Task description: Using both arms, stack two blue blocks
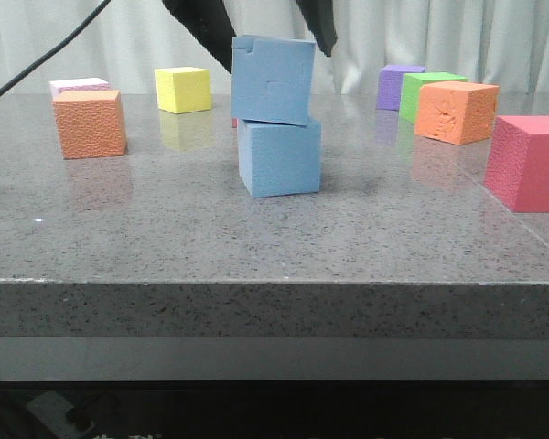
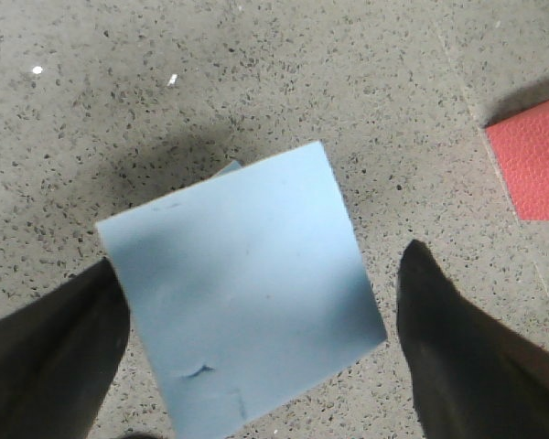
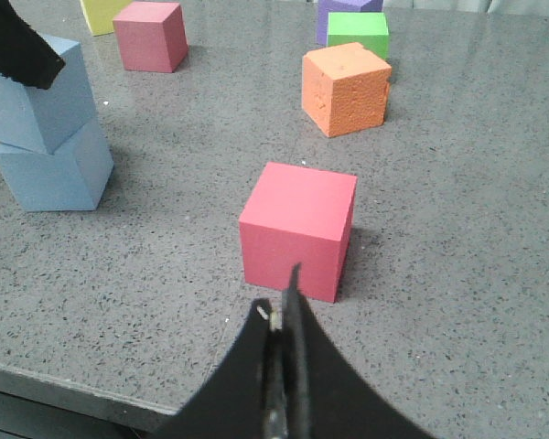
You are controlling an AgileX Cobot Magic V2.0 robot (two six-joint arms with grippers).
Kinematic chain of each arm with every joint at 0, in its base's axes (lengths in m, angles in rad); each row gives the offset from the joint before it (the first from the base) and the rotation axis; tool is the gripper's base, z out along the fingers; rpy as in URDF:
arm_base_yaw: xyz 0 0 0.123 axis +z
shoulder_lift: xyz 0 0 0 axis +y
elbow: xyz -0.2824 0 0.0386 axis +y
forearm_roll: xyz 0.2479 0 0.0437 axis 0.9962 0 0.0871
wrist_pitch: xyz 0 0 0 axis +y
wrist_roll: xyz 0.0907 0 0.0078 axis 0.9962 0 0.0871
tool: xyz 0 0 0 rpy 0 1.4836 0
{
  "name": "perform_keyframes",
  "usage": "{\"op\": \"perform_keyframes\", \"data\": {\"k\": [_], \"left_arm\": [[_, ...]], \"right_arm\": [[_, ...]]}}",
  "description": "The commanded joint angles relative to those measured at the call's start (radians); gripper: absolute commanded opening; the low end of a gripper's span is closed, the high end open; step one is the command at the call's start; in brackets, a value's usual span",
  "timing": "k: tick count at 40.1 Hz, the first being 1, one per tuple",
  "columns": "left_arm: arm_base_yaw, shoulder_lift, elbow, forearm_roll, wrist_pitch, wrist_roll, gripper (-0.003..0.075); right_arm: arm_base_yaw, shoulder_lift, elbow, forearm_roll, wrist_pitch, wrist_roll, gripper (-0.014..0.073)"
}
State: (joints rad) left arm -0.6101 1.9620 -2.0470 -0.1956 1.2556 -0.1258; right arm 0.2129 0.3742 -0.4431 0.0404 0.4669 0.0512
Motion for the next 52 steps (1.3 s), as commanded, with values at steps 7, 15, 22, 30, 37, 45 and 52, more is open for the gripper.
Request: {"op": "perform_keyframes", "data": {"k": [7,15,22,30,37,45,52], "left_arm": [[-0.005,-0.053,-0.035,-0.021,0.030,-0.002,0.0582],[-0.005,-0.057,-0.035,-0.021,0.030,-0.002,0.0582],[-0.005,-0.058,-0.035,-0.021,0.030,-0.002,0.0583],[-0.005,-0.058,-0.047,-0.015,0.030,-0.002,0.0582],[-0.005,-0.058,-0.103,-0.007,0.030,-0.002,0.0582],[-0.005,-0.058,-0.132,0.002,0.030,-0.002,0.0582],[-0.003,-0.058,-0.171,0.011,0.030,-0.002,0.0582]], "right_arm": [[-0.006,0.004,-0.026,-0.009,-0.074,-0.006,-0.0103],[-0.006,0.004,-0.026,-0.009,-0.074,-0.006,-0.0103],[-0.006,0.004,-0.026,-0.009,-0.074,-0.006,-0.0103],[-0.006,0.004,-0.026,-0.009,-0.074,-0.006,-0.0103],[-0.006,0.004,-0.026,-0.009,-0.074,-0.006,-0.0103],[-0.006,0.004,-0.026,-0.009,-0.074,-0.006,-0.0103],[-0.006,0.004,-0.026,-0.009,-0.074,-0.006,-0.0103]]}}
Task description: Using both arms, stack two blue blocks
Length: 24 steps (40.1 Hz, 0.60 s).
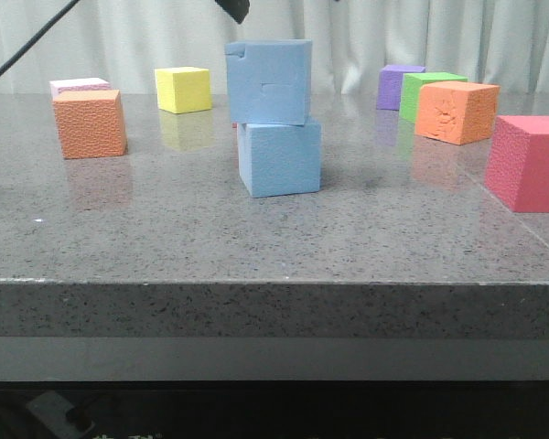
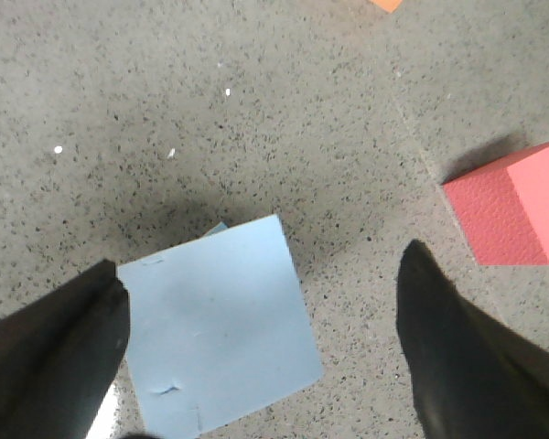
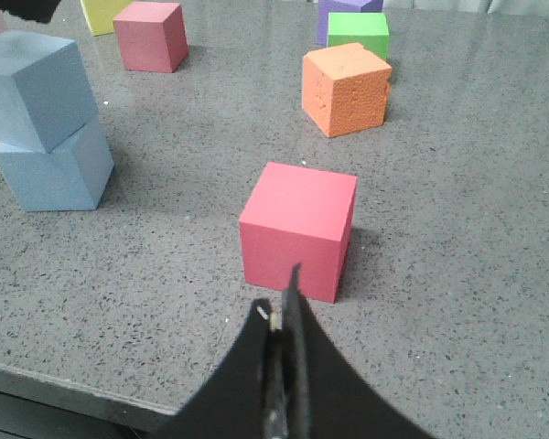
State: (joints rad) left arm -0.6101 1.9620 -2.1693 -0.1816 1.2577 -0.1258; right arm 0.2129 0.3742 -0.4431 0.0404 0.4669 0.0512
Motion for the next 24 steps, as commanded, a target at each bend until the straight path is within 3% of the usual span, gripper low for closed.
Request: {"op": "perform_keyframes", "data": {"k": [1,8,18,24], "left_arm": [[-0.003,-0.058,-0.058,0.007,0.028,-0.002,0.0581],[-0.003,-0.058,-0.102,0.055,0.028,-0.002,0.0523],[-0.003,-0.058,-0.112,0.067,0.024,-0.002,0.0158],[-0.003,-0.058,-0.112,0.071,0.027,-0.002,-0.0019]], "right_arm": [[-0.006,0.004,-0.026,-0.009,-0.074,-0.006,-0.0103],[-0.006,0.004,-0.026,-0.009,-0.074,-0.006,-0.0103],[-0.006,0.004,-0.026,-0.009,-0.074,-0.006,-0.0103],[-0.006,0.004,-0.026,-0.009,-0.074,-0.006,-0.0103]]}}
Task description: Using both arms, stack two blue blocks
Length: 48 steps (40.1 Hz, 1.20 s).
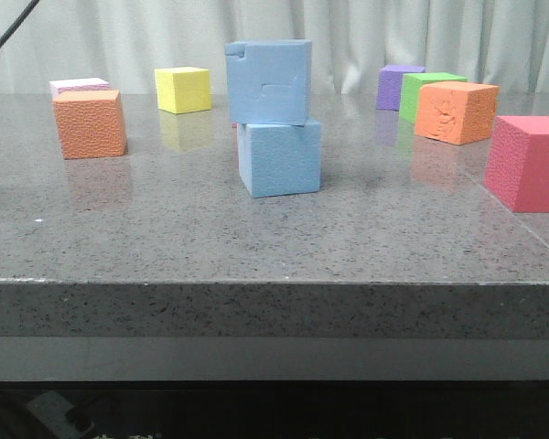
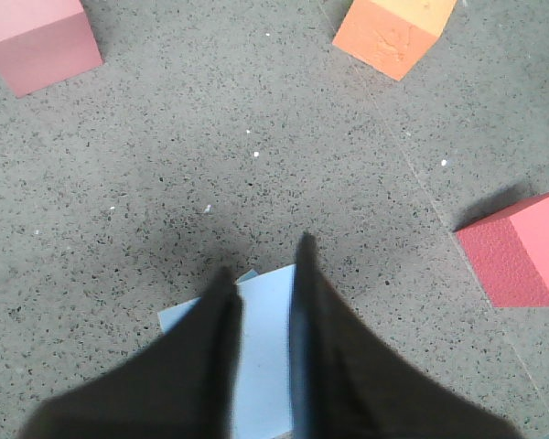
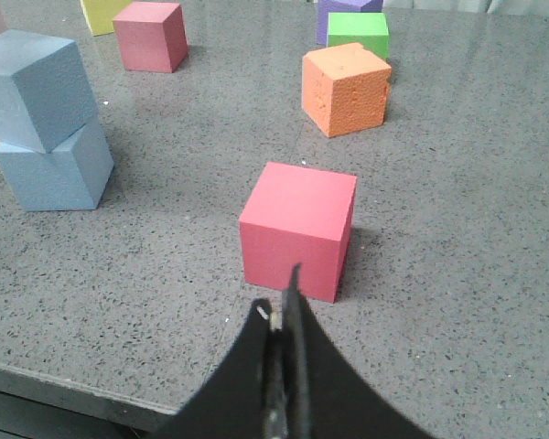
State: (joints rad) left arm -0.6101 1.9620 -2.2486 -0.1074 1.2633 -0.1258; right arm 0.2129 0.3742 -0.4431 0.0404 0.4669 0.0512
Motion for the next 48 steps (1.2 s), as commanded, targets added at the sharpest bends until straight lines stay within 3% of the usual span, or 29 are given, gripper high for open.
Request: {"op": "perform_keyframes", "data": {"k": [1,9,25,40,48], "left_arm": [[-0.003,-0.058,-0.033,-0.003,0.022,-0.001,-0.0018],[-0.003,-0.064,-0.033,0.013,0.022,-0.001,-0.0018],[0.016,-0.225,0.014,0.221,0.022,-0.001,-0.0018],[0.110,-0.464,0.377,0.240,0.022,-0.001,-0.0018],[0.112,-0.652,0.599,0.347,0.006,-0.034,-0.0018]], "right_arm": [[-0.006,0.004,-0.026,-0.009,-0.074,-0.006,-0.0103],[-0.006,0.004,-0.026,-0.009,-0.073,-0.006,-0.0103],[-0.006,0.004,-0.026,-0.009,-0.066,-0.006,-0.0103],[-0.006,0.004,-0.026,-0.009,-0.066,-0.006,-0.0103],[-0.006,0.004,-0.026,-0.009,-0.066,-0.006,-0.0103]]}}
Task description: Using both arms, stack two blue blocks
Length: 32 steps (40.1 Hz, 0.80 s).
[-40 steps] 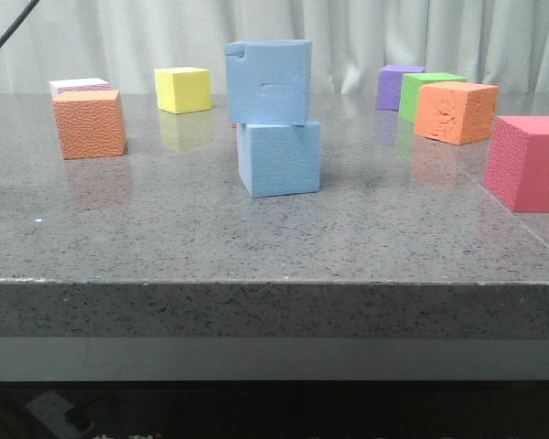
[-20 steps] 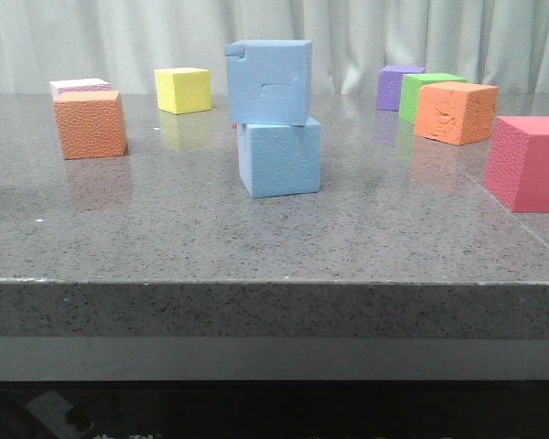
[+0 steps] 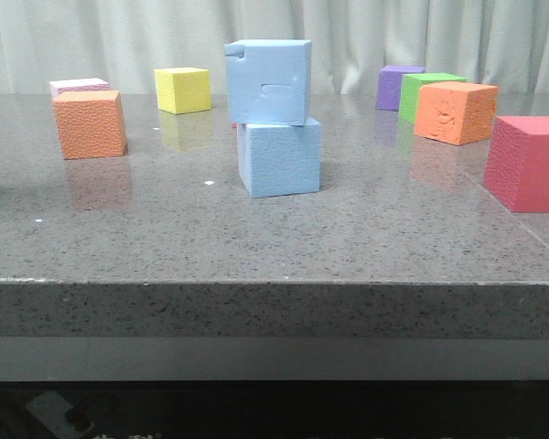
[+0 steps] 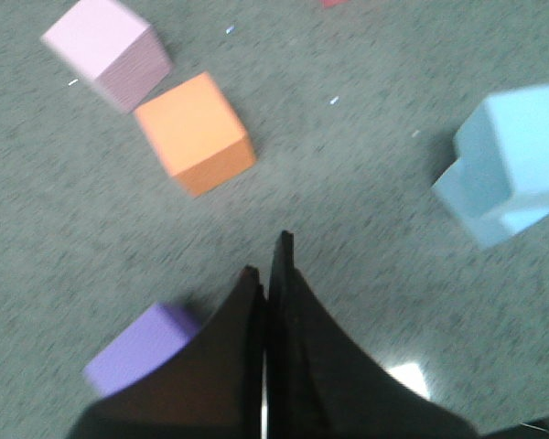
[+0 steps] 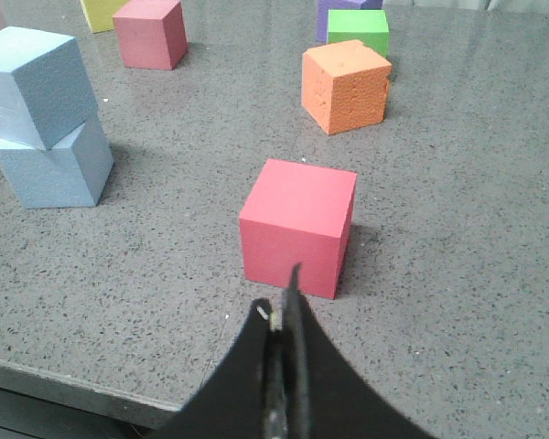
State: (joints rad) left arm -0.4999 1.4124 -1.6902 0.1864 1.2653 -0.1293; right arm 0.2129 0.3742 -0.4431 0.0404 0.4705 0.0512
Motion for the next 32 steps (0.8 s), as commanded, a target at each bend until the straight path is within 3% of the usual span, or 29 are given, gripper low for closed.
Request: {"op": "perform_keyframes", "data": {"k": [1,20,32], "left_arm": [[0.002,-0.131,0.071,0.062,-0.001,-0.037,-0.0018],[0.002,-0.661,0.575,0.053,-0.275,-0.060,-0.0018],[0.002,-0.945,0.850,0.003,-0.690,-0.060,-0.0018]], "right_arm": [[-0.006,0.004,-0.026,-0.009,-0.069,-0.006,-0.0103],[-0.006,0.004,-0.026,-0.009,-0.069,-0.006,-0.0103],[-0.006,0.004,-0.026,-0.009,-0.069,-0.006,-0.0103]]}}
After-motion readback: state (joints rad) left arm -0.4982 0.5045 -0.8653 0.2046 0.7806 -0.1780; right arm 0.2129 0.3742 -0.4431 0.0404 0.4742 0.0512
